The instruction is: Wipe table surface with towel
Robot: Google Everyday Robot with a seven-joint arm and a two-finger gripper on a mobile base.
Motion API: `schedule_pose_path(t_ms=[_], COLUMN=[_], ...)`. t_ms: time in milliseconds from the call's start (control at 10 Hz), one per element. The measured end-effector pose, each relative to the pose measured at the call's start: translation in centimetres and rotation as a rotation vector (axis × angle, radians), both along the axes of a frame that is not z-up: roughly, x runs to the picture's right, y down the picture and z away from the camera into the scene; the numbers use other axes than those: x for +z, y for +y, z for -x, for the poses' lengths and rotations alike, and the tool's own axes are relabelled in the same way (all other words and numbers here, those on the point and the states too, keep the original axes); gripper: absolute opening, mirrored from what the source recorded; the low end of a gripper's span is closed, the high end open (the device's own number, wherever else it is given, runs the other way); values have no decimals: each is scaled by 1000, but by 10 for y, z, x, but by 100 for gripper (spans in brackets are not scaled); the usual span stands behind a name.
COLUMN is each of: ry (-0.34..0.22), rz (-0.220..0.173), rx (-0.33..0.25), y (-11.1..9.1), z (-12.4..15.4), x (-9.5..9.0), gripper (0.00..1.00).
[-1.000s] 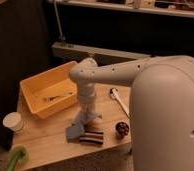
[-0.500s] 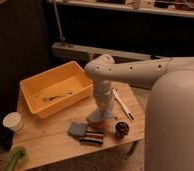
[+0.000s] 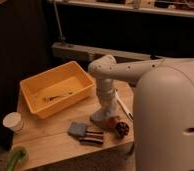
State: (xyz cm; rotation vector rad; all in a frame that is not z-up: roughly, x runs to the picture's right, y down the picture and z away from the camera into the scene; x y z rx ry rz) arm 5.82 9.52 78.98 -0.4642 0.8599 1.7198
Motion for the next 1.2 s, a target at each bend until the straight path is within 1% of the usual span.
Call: schedule_pose_path(t_ms=[100,200,400,500,600,700,800,1000,1100,1200], ry=[-22,-43,-116,-165,-210,-256,-312,-353,-355,-350], rz=[2,2,6,16,30,51,87,135,156,166], rx=[-12,-19,-47,-71,-92,-117,-154,-190,-198,-199], y=[-4,-7,-12,-9,-2,10,30,48,55,59], z=[15,28,68,91,112,131,151,161,158,151], x=[13,20,31,33,32,29,21,15,9,6], gripper=[0,0,0,0,0,0,0,0,0,0])
